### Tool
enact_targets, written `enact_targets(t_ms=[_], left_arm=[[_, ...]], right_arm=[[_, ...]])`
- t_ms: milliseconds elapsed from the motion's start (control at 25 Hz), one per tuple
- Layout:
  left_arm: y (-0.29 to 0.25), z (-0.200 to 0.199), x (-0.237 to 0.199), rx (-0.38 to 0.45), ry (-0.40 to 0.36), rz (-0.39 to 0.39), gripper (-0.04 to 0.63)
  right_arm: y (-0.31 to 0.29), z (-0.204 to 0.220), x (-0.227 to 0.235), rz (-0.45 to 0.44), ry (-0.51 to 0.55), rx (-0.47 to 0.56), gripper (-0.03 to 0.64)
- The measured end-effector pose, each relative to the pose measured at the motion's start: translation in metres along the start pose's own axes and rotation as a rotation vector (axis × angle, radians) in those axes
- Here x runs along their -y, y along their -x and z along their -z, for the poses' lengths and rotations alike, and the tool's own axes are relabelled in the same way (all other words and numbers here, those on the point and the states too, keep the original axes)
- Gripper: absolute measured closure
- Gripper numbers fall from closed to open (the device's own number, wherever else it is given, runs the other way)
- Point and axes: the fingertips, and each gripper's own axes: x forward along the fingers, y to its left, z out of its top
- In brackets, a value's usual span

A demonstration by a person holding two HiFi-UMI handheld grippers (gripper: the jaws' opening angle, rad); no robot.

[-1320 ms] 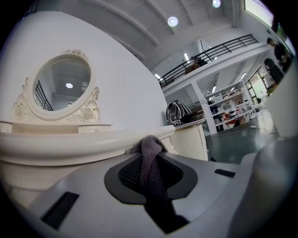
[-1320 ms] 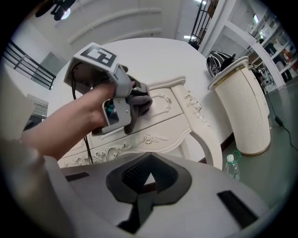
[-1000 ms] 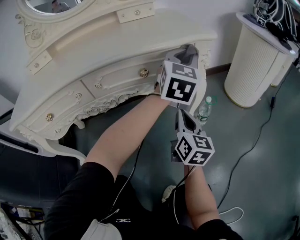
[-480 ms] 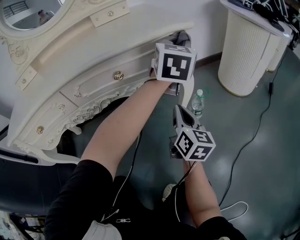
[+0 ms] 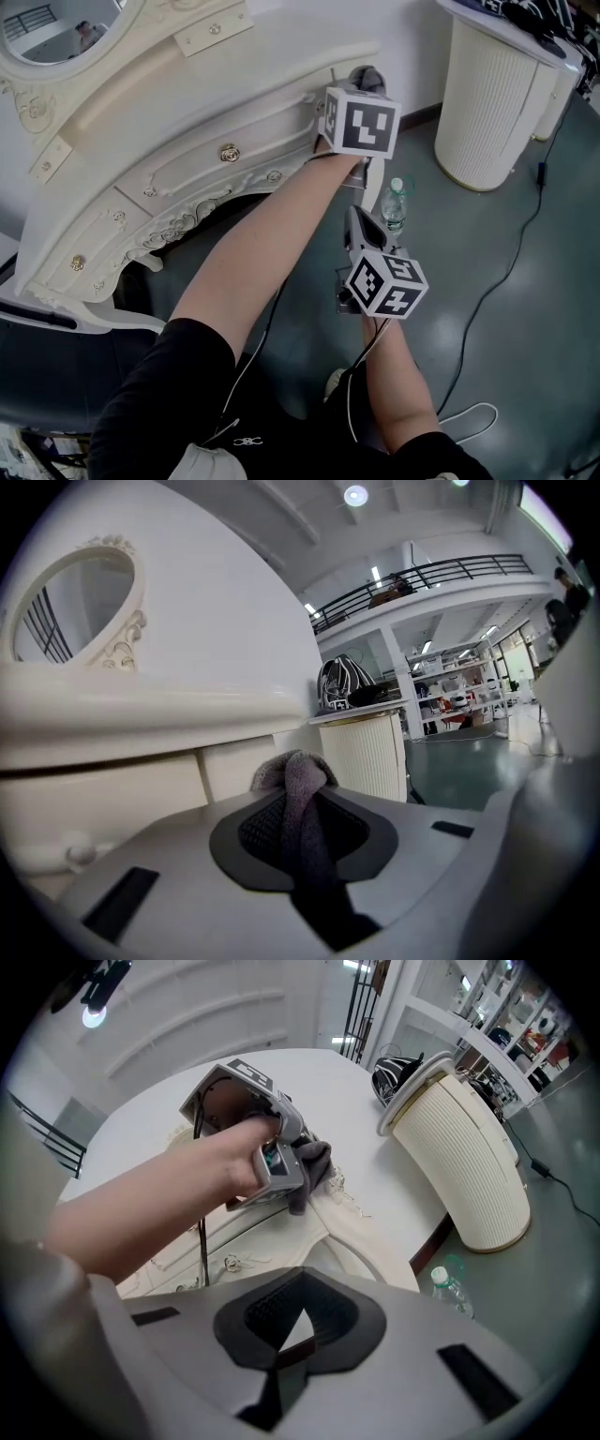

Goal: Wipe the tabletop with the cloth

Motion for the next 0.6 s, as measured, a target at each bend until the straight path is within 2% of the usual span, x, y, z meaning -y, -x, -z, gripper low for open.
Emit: enact_targets(t_ms=[200, 360, 520, 600], left_arm=[[0.002, 0.003, 0.007, 0.086, -0.08, 0.0, 0.532], [0.005, 0.007, 0.01, 0.095, -0.072, 0.03, 0.532], [0.0, 0.031, 0.019, 0.049, -0.039, 0.079, 0.532], [-0.002, 0.046, 0.02, 0.025, -0.05, 0.083, 0.532]], right_arm=[[-0.004, 0.006, -0.001, 0.001, -0.005, -0.021, 0.614], [-0.005, 0.013, -0.008, -0.002, 0.018, -0.042, 0.614], [-0.002, 0.013, -0.011, 0.008, 0.03, -0.044, 0.614], [0.002, 0.012, -0.014, 0.013, 0.033, -0.046, 0.614]])
